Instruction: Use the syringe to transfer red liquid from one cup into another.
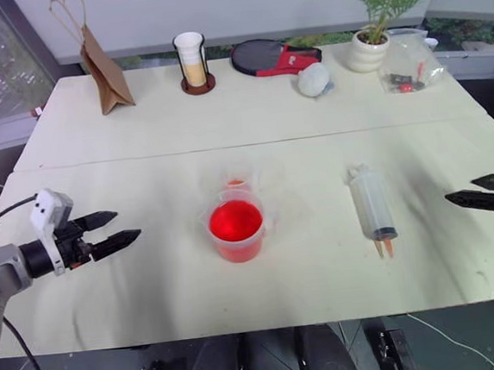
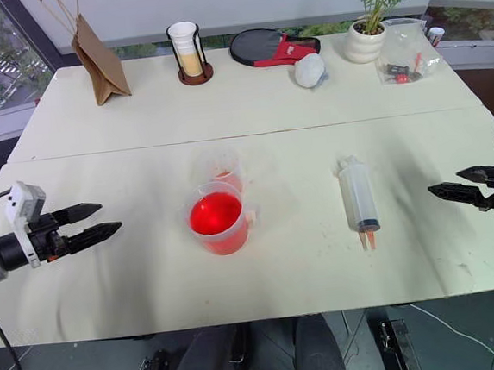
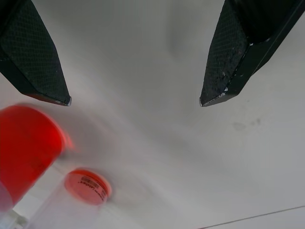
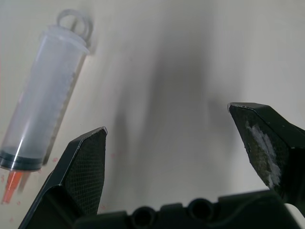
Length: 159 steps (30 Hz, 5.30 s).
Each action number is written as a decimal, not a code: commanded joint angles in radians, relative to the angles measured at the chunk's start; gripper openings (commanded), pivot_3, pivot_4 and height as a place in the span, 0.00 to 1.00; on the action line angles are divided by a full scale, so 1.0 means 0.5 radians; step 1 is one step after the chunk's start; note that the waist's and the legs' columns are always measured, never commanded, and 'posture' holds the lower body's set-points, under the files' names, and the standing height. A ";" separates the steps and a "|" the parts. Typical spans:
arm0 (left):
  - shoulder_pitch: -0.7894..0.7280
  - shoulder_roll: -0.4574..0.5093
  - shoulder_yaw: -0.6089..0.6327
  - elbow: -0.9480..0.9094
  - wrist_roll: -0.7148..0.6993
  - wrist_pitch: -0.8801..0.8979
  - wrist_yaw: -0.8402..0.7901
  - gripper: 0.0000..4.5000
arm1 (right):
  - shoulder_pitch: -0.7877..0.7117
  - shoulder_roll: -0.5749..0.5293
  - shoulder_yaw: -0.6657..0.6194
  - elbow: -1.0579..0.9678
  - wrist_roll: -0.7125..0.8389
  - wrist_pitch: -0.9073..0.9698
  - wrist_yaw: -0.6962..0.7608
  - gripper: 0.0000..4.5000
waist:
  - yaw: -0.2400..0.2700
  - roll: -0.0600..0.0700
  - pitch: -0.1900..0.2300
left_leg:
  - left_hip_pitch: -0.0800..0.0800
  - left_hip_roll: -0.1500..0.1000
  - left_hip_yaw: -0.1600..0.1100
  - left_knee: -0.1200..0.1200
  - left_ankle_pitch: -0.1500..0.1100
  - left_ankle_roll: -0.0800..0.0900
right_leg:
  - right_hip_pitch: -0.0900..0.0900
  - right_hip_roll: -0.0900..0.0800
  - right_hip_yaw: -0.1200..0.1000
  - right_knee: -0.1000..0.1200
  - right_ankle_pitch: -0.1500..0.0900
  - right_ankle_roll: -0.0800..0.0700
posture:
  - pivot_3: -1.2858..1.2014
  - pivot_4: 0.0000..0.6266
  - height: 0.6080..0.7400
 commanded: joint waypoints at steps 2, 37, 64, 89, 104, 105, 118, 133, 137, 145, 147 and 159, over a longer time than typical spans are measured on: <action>-0.005 0.002 0.074 -0.030 -0.065 0.035 -0.008 0.99 | -0.119 0.011 -0.025 -0.059 -0.031 -0.064 -0.079 1.00 | 0.002 0.001 0.000 | 0.000 0.000 0.000 0.000 0.000 0.000 | 0.000 0.000 0.000 0.000 0.000 0.000 | 0.52 0.24 0.99; -1.126 0.133 -0.484 0.108 0.205 -0.204 -0.404 0.99 | -1.278 -0.001 1.185 -0.354 -0.338 1.253 0.203 1.00 | 0.001 0.003 0.004 | -0.006 -0.005 0.001 0.001 0.000 0.001 | -0.005 0.000 -0.005 0.001 0.001 0.001 | 0.52 0.24 0.99; -0.922 0.101 -0.429 -0.244 0.136 -0.135 -0.229 1.00 | -1.350 0.650 1.129 -0.213 -0.255 1.645 -0.595 0.32 | 0.000 -0.011 -0.001 | -0.003 -0.004 0.000 0.005 0.001 -0.001 | -0.003 0.003 -0.005 0.007 0.001 0.001 | 0.52 0.24 0.99; -1.565 0.116 -0.529 0.349 0.191 -0.110 -0.562 1.00 | -0.910 1.760 0.474 -1.512 0.615 0.337 -0.621 0.32 | -0.016 -0.036 -0.008 | -0.017 -0.008 -0.006 0.008 0.011 -0.018 | -0.033 0.003 -0.006 0.040 0.002 0.000 | 0.52 0.24 0.99; -1.830 -0.251 -0.562 0.195 0.025 -0.033 -0.349 1.00 | -0.665 1.793 0.753 -1.532 0.506 0.076 -0.678 0.32 | -0.011 -0.036 -0.008 | -0.017 -0.003 -0.006 0.009 0.014 -0.023 | -0.033 0.008 -0.006 0.040 0.002 0.000 | 0.52 0.24 0.99; -1.835 -0.266 -0.564 0.199 0.024 -0.038 -0.351 1.00 | -0.661 1.794 0.759 -1.531 0.502 0.066 -0.681 0.32 | -0.011 -0.036 -0.008 | -0.017 -0.003 -0.006 0.009 0.014 -0.023 | -0.033 0.008 -0.006 0.040 0.002 0.000 | 0.52 0.24 0.99; -1.804 -0.223 -0.608 0.254 0.055 -0.055 -0.480 1.00 | -0.648 1.804 0.740 -1.485 0.486 -0.008 -0.744 0.32 | -0.012 -0.036 -0.008 | -0.017 -0.003 -0.006 0.008 0.014 -0.023 | -0.033 0.009 -0.006 0.040 0.002 0.000 | 0.52 0.24 0.99; -1.812 -0.451 -0.637 0.228 0.020 -0.103 -0.396 0.49 | -0.592 1.827 0.846 -1.498 0.464 -0.020 -0.724 0.32 | -0.009 -0.036 -0.008 | -0.017 -0.003 -0.007 0.009 0.014 -0.023 | -0.032 0.009 -0.006 0.040 0.002 0.000 | 0.52 0.24 0.99; -1.830 -0.457 -0.624 0.217 -0.004 -0.066 -0.405 0.08 | -0.554 1.823 0.874 -1.523 0.454 -0.022 -0.728 0.32 | -0.009 -0.036 -0.008 | -0.017 -0.003 -0.007 0.009 0.014 -0.023 | -0.032 0.009 -0.006 0.040 0.002 0.000 | 0.52 0.24 0.99; -1.956 -0.457 -0.496 0.257 -0.158 0.046 -0.367 0.01 | -0.431 1.821 0.954 -1.583 0.438 -0.032 -0.726 0.32 | -0.007 -0.036 -0.008 | -0.017 -0.003 -0.007 0.009 0.014 -0.023 | -0.032 0.009 -0.006 0.040 0.002 0.000 | 0.52 0.24 0.99; -2.006 -0.446 -0.471 0.305 -0.168 0.043 -0.357 0.01 | -0.406 1.824 0.973 -1.581 0.425 -0.039 -0.724 0.32 | -0.007 -0.036 -0.008 | -0.017 -0.003 -0.007 0.010 0.014 -0.023 | -0.031 0.009 -0.006 0.040 0.002 0.000 | 0.52 0.24 0.99; -2.127 -0.383 -0.404 0.461 -0.284 0.123 -0.345 0.07 | -0.409 1.812 0.969 -1.586 0.434 -0.059 -0.755 0.32 | -0.011 -0.036 -0.008 | -0.017 -0.003 -0.007 0.009 0.015 -0.024 | -0.032 0.009 -0.006 0.040 0.002 0.000 | 0.52 0.24 0.99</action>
